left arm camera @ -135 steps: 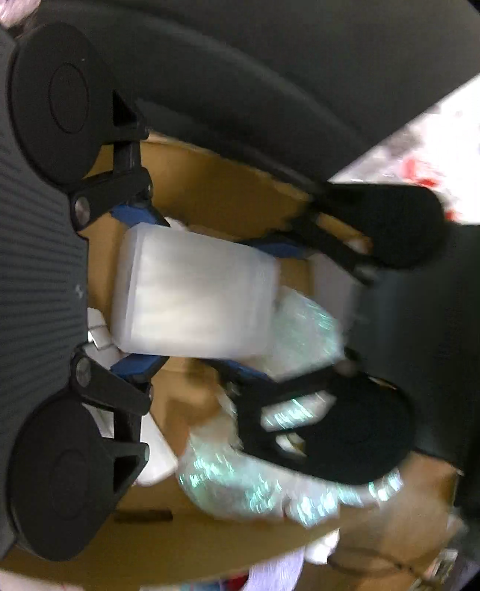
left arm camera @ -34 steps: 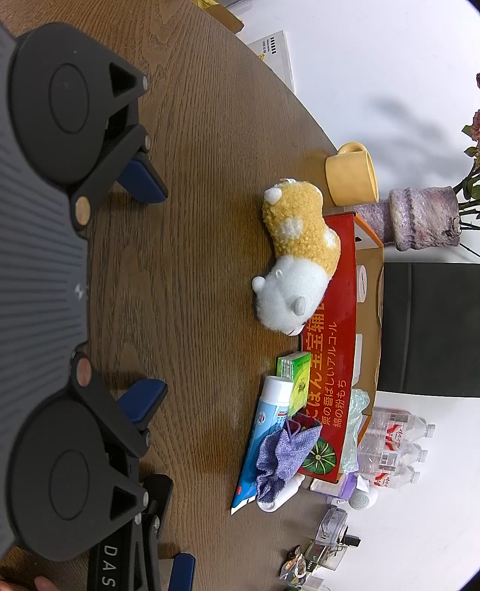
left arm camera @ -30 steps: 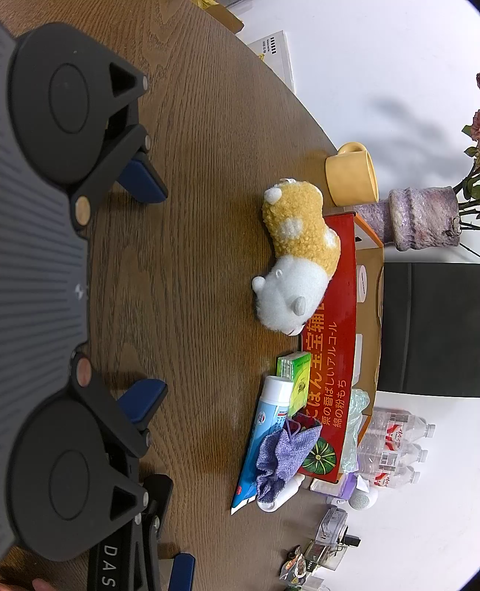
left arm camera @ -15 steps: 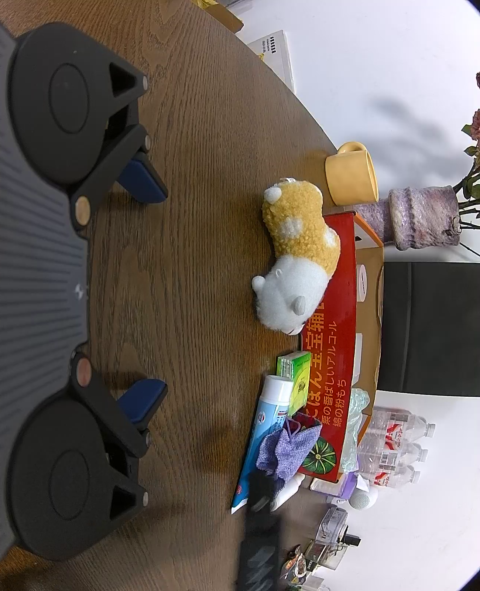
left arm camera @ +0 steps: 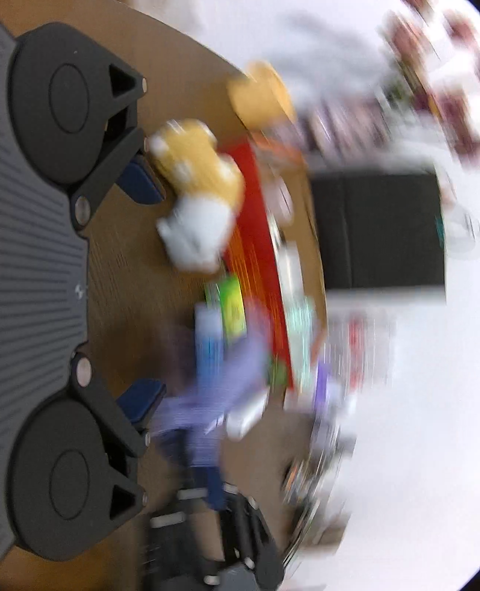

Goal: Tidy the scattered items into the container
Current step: 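Grip the purple cloth pouch between the right tool and the left tool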

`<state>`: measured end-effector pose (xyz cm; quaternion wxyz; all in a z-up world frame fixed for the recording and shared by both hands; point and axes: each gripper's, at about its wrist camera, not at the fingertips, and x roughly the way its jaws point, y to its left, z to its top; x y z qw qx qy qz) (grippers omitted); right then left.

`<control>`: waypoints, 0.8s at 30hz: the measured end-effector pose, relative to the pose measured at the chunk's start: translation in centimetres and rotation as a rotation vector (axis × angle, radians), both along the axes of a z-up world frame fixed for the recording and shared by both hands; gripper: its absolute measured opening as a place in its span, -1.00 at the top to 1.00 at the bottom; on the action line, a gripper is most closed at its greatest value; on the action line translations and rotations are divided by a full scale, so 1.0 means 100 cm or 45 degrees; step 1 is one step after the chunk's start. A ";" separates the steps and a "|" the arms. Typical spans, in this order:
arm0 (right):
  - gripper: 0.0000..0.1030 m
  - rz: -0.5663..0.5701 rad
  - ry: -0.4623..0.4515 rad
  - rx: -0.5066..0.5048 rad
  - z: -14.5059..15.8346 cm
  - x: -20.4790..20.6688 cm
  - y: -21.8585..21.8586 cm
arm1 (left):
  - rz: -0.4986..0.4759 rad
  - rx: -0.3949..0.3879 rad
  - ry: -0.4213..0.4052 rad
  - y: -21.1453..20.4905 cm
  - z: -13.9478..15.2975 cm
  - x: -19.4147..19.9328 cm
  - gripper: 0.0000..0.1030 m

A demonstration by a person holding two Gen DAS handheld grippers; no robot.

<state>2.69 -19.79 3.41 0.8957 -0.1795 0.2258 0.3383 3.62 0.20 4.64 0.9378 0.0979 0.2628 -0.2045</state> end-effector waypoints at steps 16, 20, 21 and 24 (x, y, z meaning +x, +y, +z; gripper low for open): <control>-0.64 0.147 0.201 -0.097 -0.006 0.003 -0.037 | -0.525 0.278 0.222 -0.025 -0.038 0.032 -1.00; -0.55 0.183 0.247 -0.159 -0.013 0.020 -0.027 | -0.638 0.263 0.242 -0.017 -0.032 0.035 -0.73; -0.53 0.193 0.263 -0.167 -0.015 0.023 -0.026 | -0.682 0.251 0.255 -0.017 -0.031 0.035 -0.25; 0.06 0.226 0.354 -0.123 -0.017 0.031 -0.029 | -0.738 0.238 0.303 -0.019 -0.028 0.037 0.64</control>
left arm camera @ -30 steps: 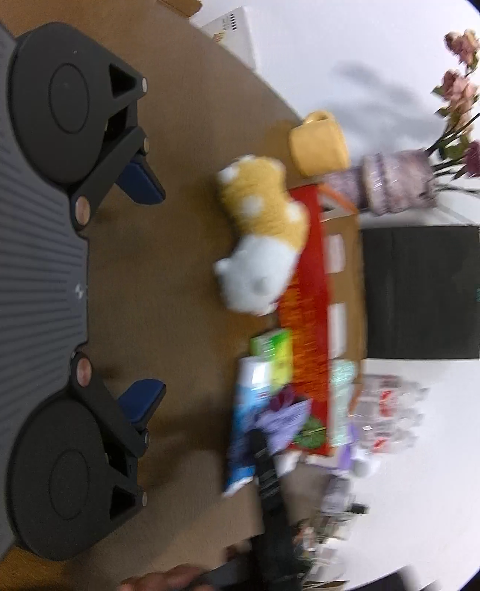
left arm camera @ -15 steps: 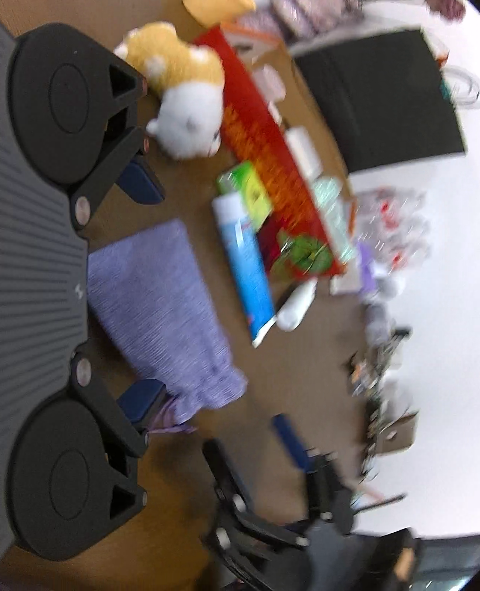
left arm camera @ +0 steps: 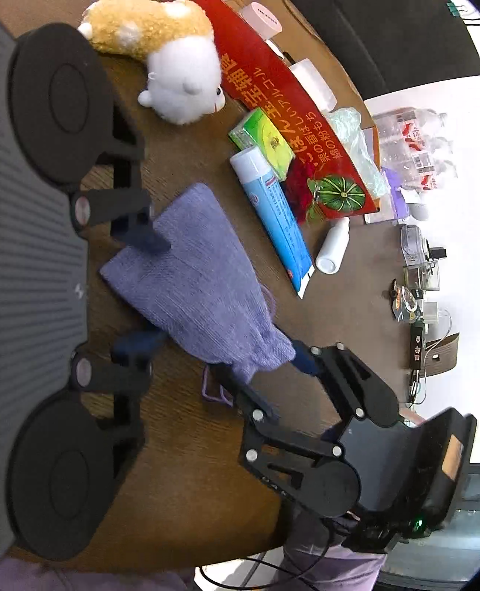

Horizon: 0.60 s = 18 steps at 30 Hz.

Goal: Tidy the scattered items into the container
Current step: 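Grip the purple cloth pouch between the right tool and the left tool, then carry the purple pouch into the cardboard box with both tools and release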

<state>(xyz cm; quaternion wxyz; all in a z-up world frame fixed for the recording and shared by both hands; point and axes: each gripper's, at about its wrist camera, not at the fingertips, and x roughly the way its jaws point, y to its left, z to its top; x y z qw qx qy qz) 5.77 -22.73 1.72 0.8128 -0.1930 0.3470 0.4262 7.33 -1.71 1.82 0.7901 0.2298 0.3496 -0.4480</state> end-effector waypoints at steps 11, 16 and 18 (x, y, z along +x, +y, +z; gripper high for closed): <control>0.66 0.106 -0.223 -0.035 0.046 0.000 0.013 | -0.105 0.138 -0.303 -0.010 0.065 0.013 0.91; 0.66 0.075 -0.366 -0.031 0.089 0.053 0.020 | -0.128 0.184 -0.458 -0.006 0.104 0.067 0.91; 0.66 0.066 -0.383 -0.041 0.101 0.085 0.025 | -0.132 0.219 -0.486 -0.008 0.108 0.096 0.91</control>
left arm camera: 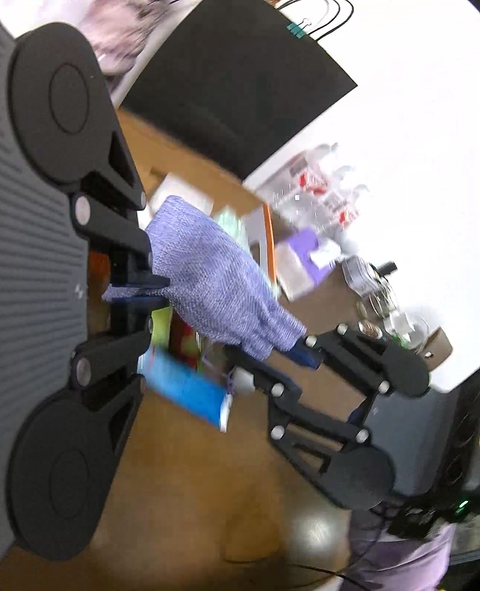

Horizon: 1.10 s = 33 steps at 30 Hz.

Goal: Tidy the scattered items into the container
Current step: 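Carry the purple pouch into the cardboard box with both tools and release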

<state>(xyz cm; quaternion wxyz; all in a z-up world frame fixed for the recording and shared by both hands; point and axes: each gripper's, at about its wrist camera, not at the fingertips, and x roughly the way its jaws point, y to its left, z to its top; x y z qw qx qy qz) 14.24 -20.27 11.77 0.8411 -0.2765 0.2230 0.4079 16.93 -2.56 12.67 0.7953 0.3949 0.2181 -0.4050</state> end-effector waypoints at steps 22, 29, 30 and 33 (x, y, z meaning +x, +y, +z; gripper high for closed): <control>-0.73 -0.182 0.317 -0.088 -0.047 0.262 0.071 | 0.162 0.064 0.135 0.031 -0.034 0.177 -1.00; -0.74 -0.308 0.263 -0.140 -0.026 0.225 0.046 | 0.405 -0.022 0.211 0.022 -0.013 0.147 -1.00; -0.74 -0.348 0.270 -0.136 -0.024 0.220 0.042 | 0.415 -0.068 0.225 0.024 -0.010 0.138 -1.00; -0.76 -0.460 0.332 -0.129 -0.019 0.196 0.026 | 0.409 -0.098 0.232 0.018 -0.006 0.105 -1.00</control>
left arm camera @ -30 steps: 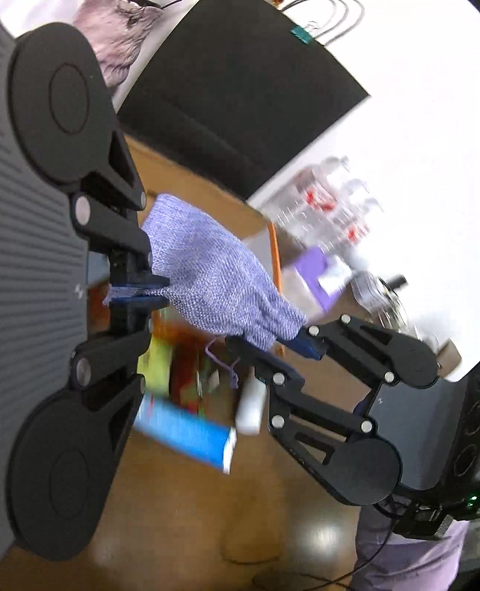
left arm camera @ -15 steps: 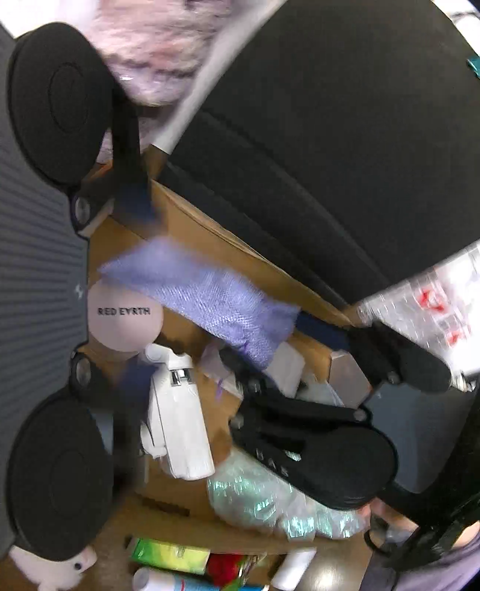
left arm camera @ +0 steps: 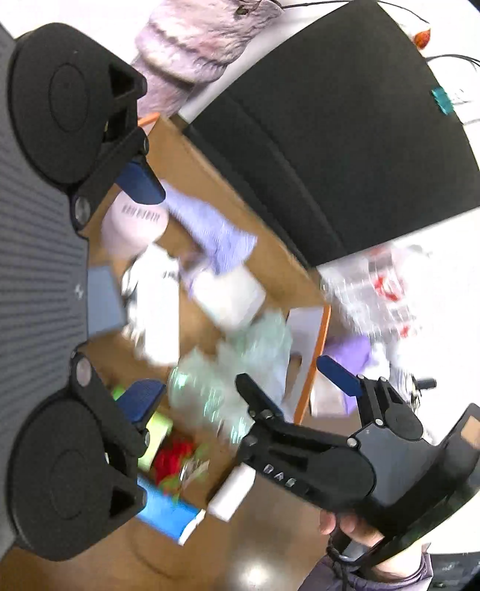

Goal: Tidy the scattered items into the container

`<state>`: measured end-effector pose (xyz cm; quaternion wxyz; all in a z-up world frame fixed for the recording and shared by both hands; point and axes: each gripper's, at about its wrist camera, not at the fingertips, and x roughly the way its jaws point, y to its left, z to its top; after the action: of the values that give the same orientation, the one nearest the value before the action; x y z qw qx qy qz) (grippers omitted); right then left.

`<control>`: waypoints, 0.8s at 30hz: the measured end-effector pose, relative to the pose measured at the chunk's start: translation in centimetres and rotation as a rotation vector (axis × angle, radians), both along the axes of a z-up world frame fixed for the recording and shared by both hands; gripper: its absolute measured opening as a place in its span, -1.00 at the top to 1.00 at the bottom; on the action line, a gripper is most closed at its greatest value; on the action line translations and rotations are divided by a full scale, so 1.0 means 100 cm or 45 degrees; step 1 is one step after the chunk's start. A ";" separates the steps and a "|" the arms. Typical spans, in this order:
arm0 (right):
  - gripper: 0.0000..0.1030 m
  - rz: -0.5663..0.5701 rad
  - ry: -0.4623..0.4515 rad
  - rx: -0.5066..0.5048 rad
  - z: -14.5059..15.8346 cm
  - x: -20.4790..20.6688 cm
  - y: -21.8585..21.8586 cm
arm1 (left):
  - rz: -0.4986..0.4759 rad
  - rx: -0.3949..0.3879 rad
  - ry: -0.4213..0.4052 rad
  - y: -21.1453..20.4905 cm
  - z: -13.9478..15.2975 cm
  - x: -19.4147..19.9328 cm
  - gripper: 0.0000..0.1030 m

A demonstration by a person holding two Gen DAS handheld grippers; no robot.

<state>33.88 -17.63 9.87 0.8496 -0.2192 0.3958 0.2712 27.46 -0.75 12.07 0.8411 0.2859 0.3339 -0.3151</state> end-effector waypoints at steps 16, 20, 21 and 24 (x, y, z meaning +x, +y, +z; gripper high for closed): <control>-1.00 -0.457 -0.115 0.129 -0.026 -0.229 -0.031 | 0.735 -0.333 -0.056 0.010 -0.027 -0.183 -1.00; -1.00 -0.588 -0.119 0.234 -0.053 -0.271 -0.026 | 0.877 -0.447 0.007 0.020 -0.063 -0.219 -1.00; -1.00 -0.619 -0.116 0.263 -0.059 -0.280 -0.025 | 0.905 -0.453 0.004 0.021 -0.072 -0.224 -1.00; -1.00 -0.682 -0.140 0.315 -0.077 -0.297 -0.020 | 0.975 -0.434 -0.027 0.023 -0.091 -0.233 -1.00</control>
<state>4.23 -19.60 2.19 0.9313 -0.0163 0.3569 0.0715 4.19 1.51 3.02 0.9361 0.0012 0.3506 -0.0274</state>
